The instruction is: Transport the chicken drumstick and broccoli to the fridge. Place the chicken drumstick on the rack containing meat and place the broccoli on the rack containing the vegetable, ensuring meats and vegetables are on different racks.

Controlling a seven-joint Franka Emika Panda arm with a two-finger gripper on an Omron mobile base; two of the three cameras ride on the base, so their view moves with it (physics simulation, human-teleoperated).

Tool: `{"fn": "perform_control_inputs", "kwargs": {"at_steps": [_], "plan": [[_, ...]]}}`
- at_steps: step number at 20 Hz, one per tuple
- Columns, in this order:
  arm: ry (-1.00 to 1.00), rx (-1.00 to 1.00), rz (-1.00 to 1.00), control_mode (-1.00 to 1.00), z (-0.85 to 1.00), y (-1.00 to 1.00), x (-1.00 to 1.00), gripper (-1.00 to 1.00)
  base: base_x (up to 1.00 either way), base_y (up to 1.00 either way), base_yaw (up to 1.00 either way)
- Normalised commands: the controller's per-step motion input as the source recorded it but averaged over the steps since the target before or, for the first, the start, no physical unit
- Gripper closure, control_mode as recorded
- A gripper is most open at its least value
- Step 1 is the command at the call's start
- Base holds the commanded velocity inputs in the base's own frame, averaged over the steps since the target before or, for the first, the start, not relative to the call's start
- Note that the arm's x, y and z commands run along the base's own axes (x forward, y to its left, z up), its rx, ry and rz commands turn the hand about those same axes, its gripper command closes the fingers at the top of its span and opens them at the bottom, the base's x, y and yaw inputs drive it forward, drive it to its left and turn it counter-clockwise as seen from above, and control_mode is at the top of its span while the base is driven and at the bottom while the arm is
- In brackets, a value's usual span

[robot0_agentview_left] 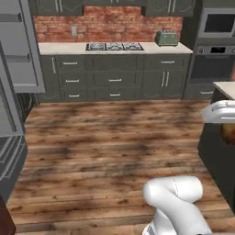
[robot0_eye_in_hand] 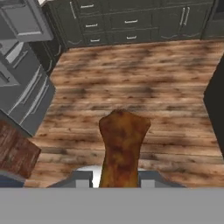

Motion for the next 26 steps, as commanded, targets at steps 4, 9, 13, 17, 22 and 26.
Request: {"fn": "perform_control_inputs", "kwargs": {"at_steps": [4,9,13,17,22,26], "plan": [[0.00,0.00,0.00,1.00,0.00,0.00,0.00,1.00,0.33,0.19,0.86],[0.00,0.00,0.00,1.00,0.00,0.00,0.00,1.00,0.89,0.00,0.79],[0.00,0.00,0.00,1.00,0.00,0.00,0.00,1.00,1.00,-0.02,0.70],[0.00,0.00,0.00,1.00,0.00,0.00,0.00,1.00,1.00,-0.13,0.72],[0.00,0.00,0.00,1.00,0.00,0.00,0.00,1.00,0.89,-0.43,0.66],[0.00,0.00,0.00,1.00,0.00,0.00,0.00,1.00,0.18,-0.98,0.42]]}}
